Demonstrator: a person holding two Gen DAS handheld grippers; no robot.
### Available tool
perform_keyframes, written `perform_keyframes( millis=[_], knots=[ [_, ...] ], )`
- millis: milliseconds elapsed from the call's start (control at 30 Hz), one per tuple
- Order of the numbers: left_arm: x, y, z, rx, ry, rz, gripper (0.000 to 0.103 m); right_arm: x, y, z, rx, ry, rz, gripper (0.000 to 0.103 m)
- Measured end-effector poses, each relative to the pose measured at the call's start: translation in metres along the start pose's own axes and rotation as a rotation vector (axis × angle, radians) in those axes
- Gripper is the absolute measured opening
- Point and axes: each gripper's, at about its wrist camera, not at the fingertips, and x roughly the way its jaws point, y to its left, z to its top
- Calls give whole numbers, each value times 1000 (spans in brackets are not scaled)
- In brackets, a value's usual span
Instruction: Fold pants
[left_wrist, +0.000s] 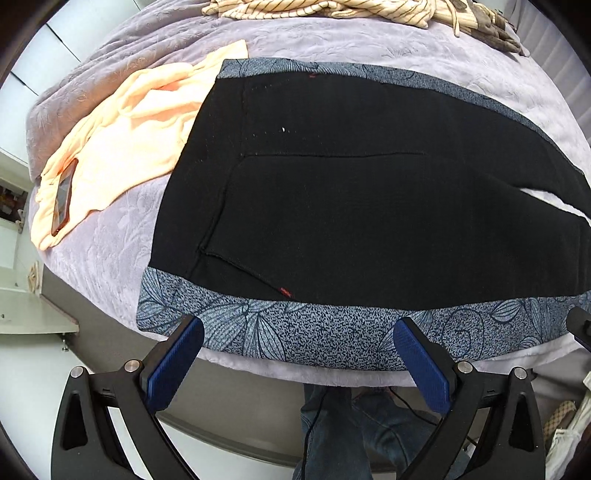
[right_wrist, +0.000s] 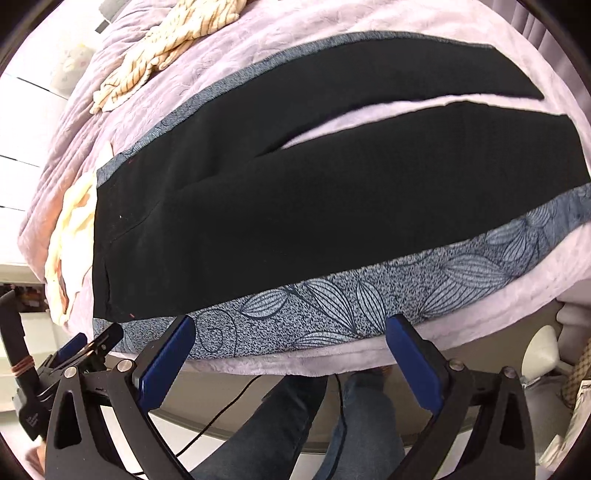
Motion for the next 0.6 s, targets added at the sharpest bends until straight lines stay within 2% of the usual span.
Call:
perform_keyframes(
  millis=[100, 233, 300, 367, 433, 467, 500, 533, 600],
  knots=[
    [7, 2, -3, -8, -4, -16, 103, 3, -2, -3, -5, 0, 1, 103],
    [20, 17, -4, -72, -3, -122, 103, 8, -4, -4, 1, -5, 29, 103],
    [23, 30, -5, -114, -15, -193, 103, 11, -8, -4, 22, -1, 99, 103],
    [24, 43, -7, -141, -20, -284, 103, 16, -17, -7, 68, 6, 232, 101],
    [25, 55, -11, -160, -30, -355, 103, 28, -34, -14, 146, 38, 378, 87],
    [25, 60, -13, -164, -32, -378, 103, 35, -41, -18, 177, 59, 426, 61],
    [26, 63, -15, -165, -31, -398, 103, 44, -49, -23, 212, 88, 473, 45],
    [27, 66, -17, -164, -28, -409, 103, 53, -58, -29, 250, 111, 506, 45],
    [30, 68, -21, -164, -21, -409, 103, 67, -70, -37, 297, 126, 517, 45]
  ],
)
